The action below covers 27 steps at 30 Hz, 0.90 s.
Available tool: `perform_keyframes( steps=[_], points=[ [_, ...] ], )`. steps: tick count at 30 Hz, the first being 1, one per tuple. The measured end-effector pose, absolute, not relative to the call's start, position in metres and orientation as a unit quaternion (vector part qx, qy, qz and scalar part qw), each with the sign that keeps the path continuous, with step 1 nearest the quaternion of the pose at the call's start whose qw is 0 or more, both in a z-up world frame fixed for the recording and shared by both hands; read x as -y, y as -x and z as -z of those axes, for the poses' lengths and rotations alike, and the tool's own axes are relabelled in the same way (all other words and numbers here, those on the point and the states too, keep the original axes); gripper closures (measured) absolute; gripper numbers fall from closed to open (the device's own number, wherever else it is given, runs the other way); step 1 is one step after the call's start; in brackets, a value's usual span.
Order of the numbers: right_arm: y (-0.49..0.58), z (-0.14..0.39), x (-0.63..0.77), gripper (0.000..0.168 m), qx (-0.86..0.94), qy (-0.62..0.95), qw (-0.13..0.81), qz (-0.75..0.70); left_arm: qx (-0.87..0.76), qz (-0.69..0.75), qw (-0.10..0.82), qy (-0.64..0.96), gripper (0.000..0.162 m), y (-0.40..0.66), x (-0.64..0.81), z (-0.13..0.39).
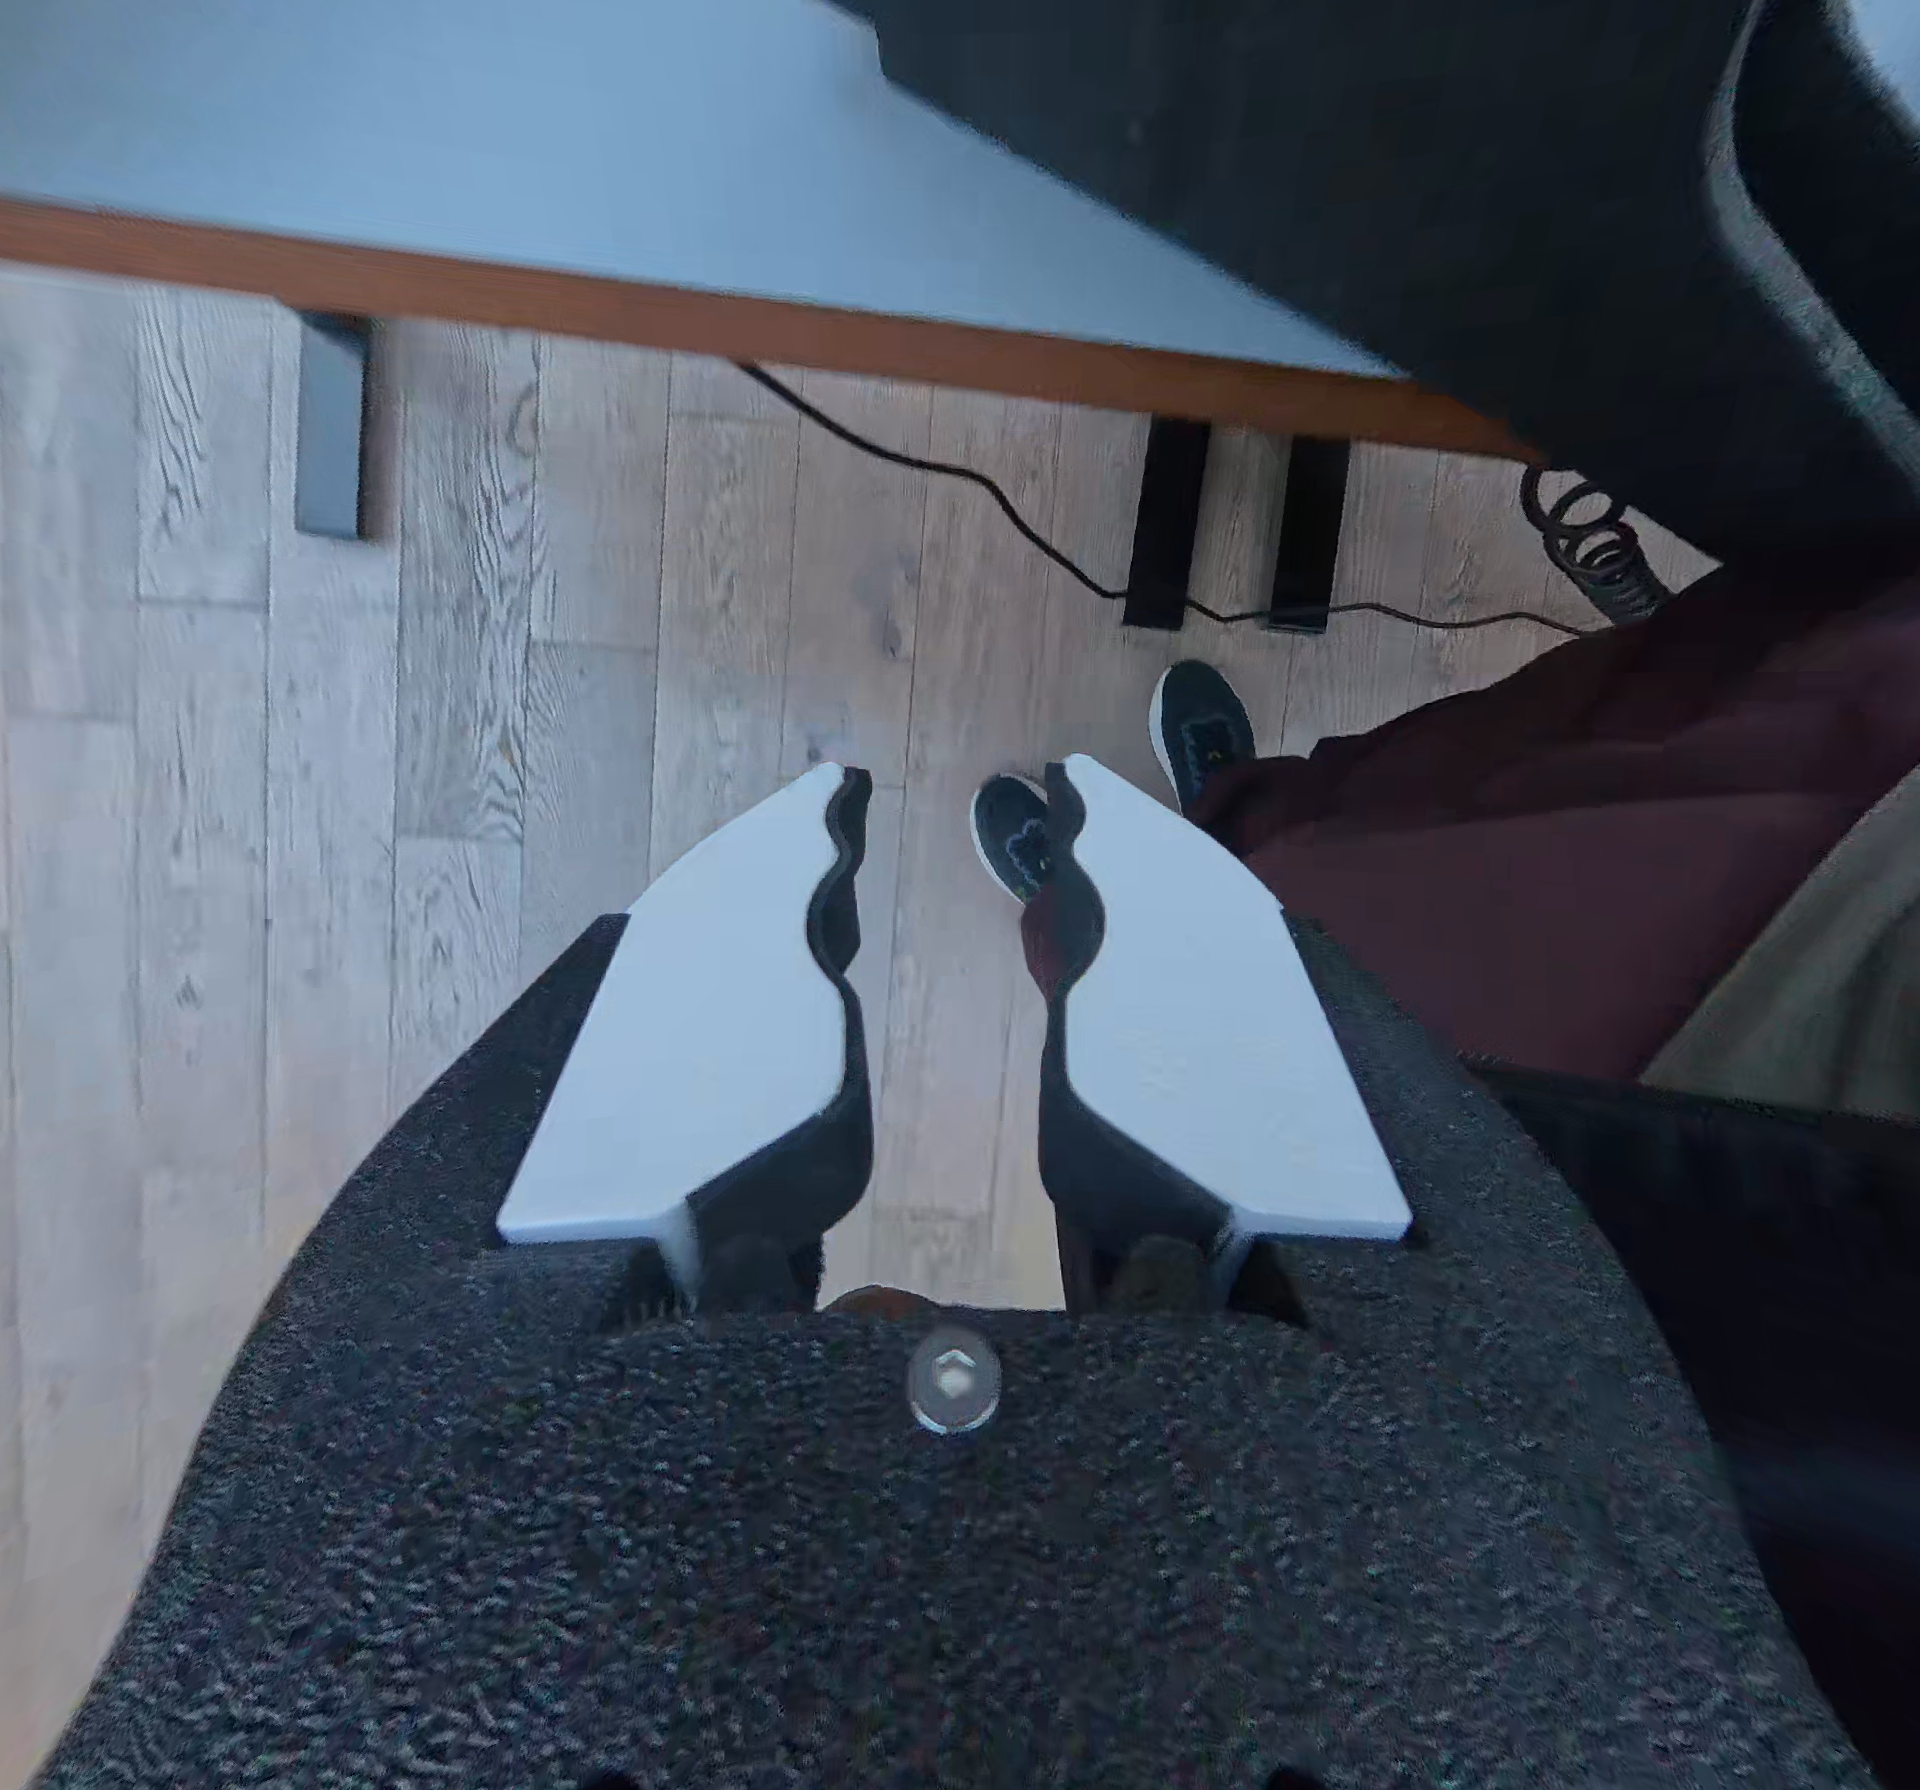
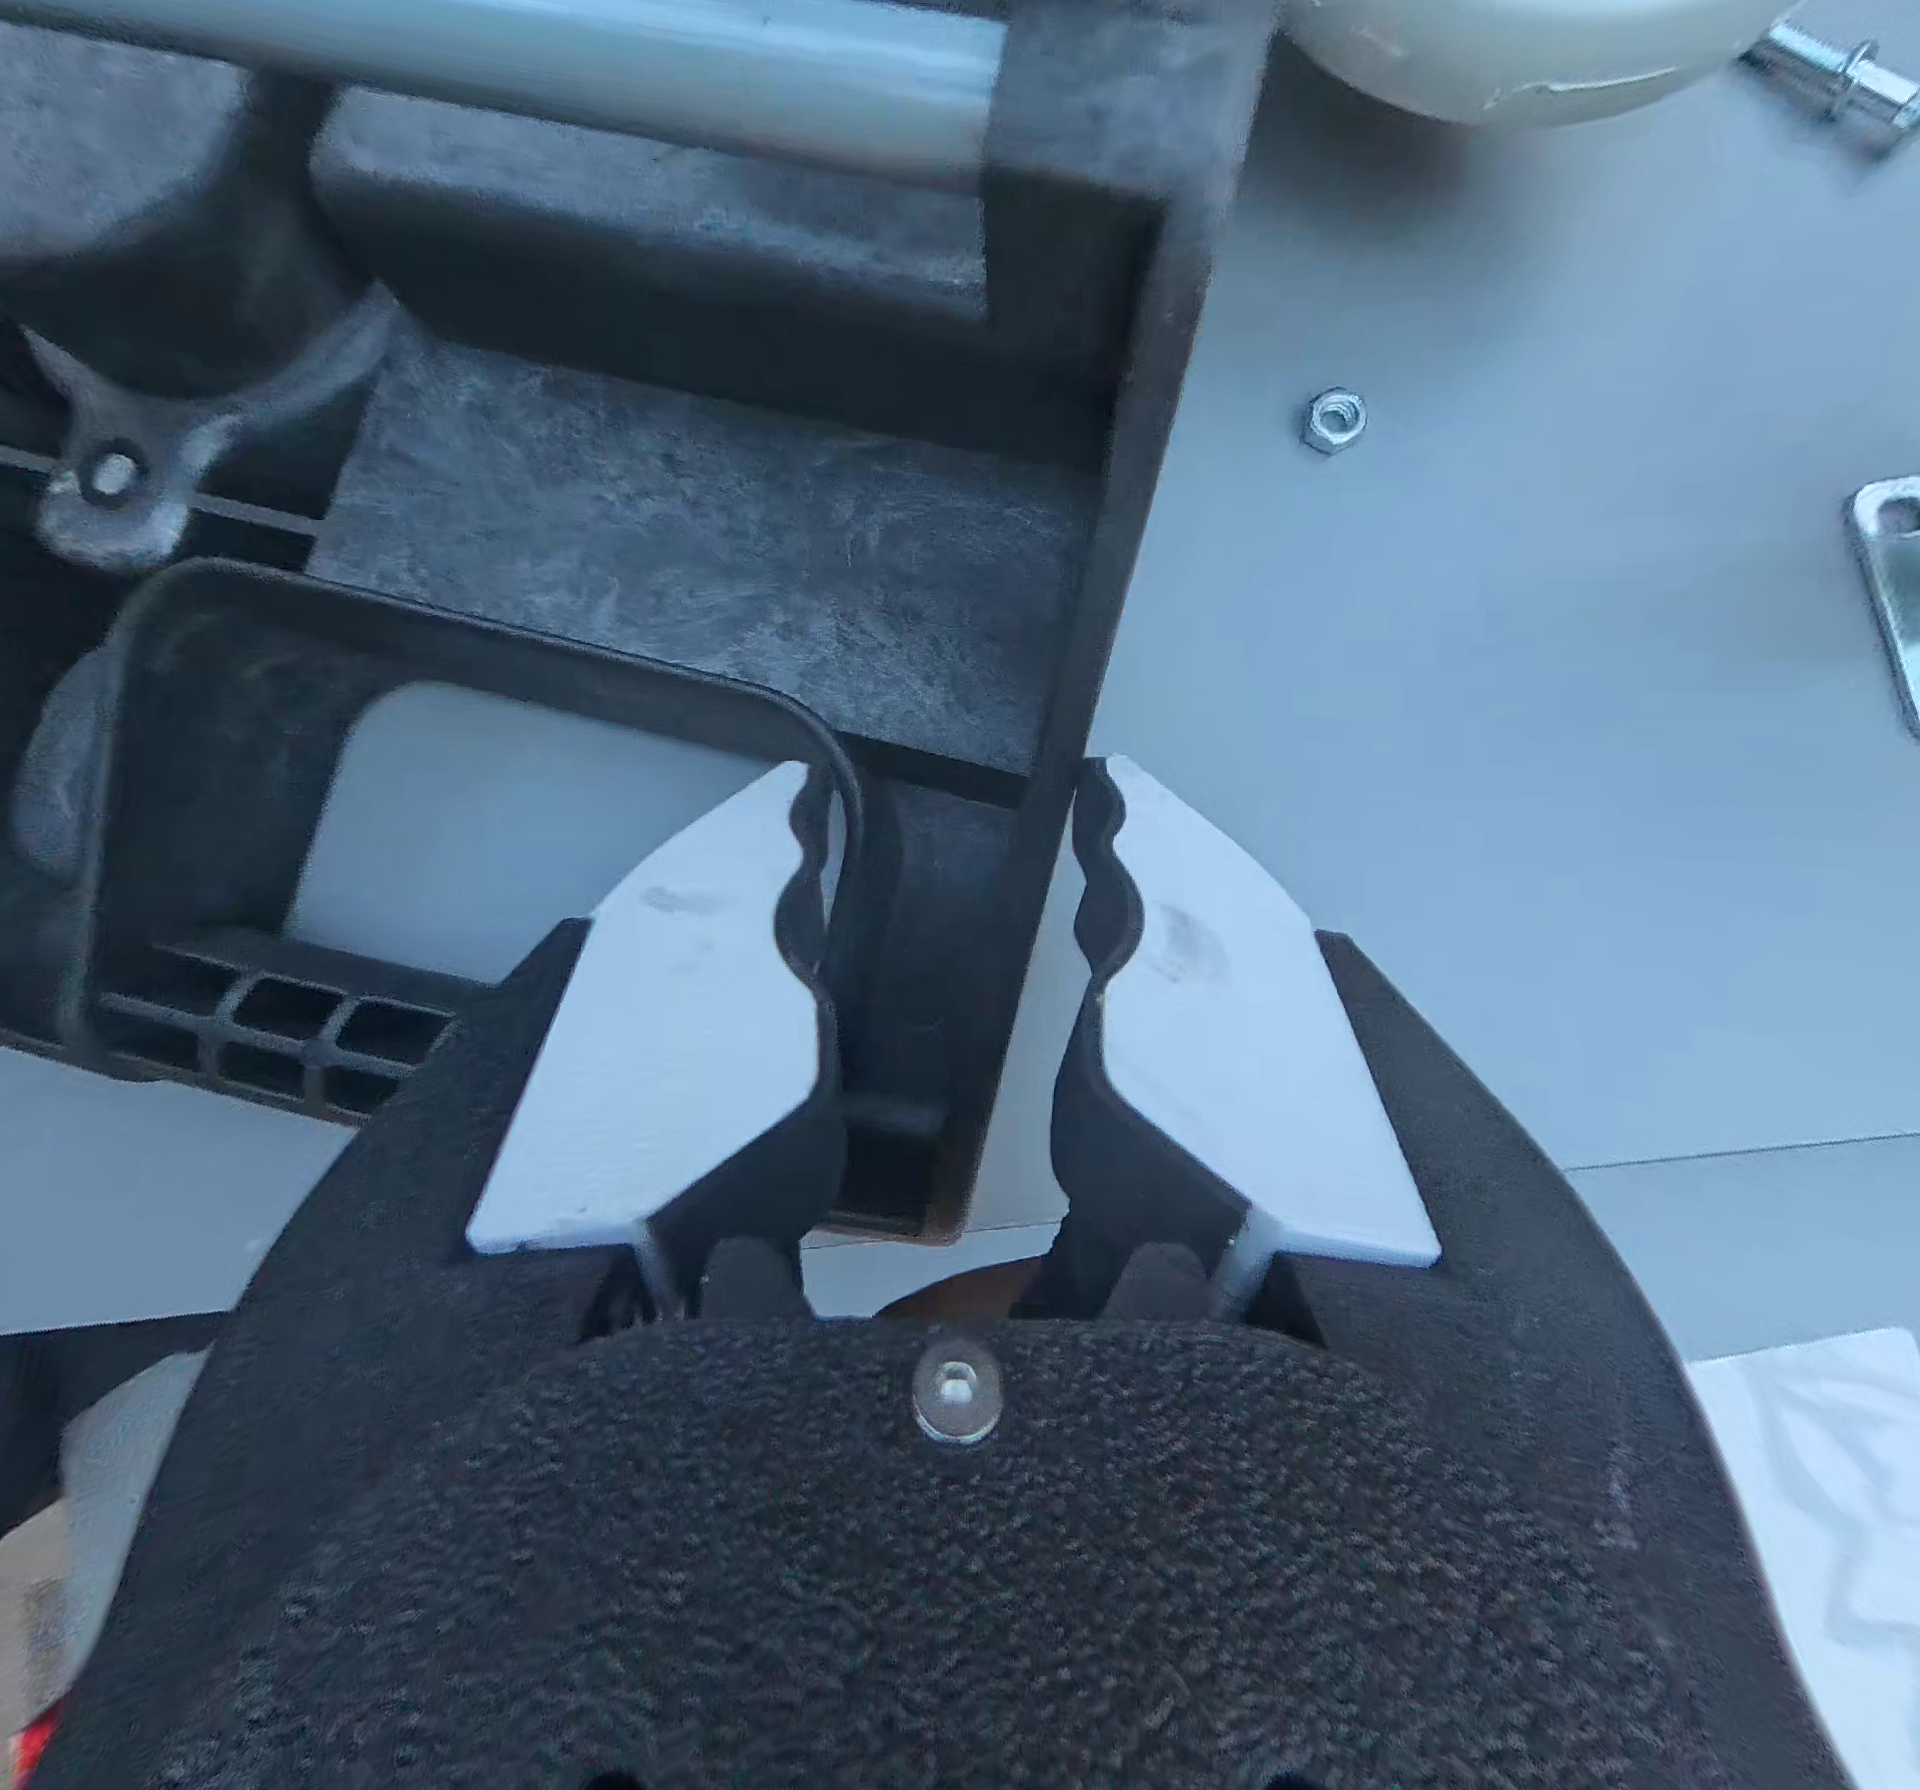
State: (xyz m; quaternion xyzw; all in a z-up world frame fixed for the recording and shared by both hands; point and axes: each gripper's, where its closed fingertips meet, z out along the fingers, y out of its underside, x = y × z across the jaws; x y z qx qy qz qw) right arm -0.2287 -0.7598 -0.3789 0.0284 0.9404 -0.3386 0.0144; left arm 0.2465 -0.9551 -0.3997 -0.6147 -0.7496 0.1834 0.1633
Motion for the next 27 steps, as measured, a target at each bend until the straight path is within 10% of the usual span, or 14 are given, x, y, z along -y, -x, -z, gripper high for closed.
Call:
perform_keyframes(
  steps=[1,17,27],
  points=[
    [0.228,0.380,0.760,0.118,-0.940,-0.020,0.005,0.341,0.760,-0.174,0.156,0.606,0.128,-0.253,0.947,0.404],
    [0.219,0.370,0.729,0.124,-0.918,0.122,0.038,0.375,0.810,-0.064,0.031,0.582,0.128,-0.274,0.925,0.424],
    [0.370,0.263,0.779,0.126,-0.863,0.159,-0.120,0.464,0.814,-0.027,-0.007,0.580,0.129,-0.291,0.904,0.424]
  ],
)
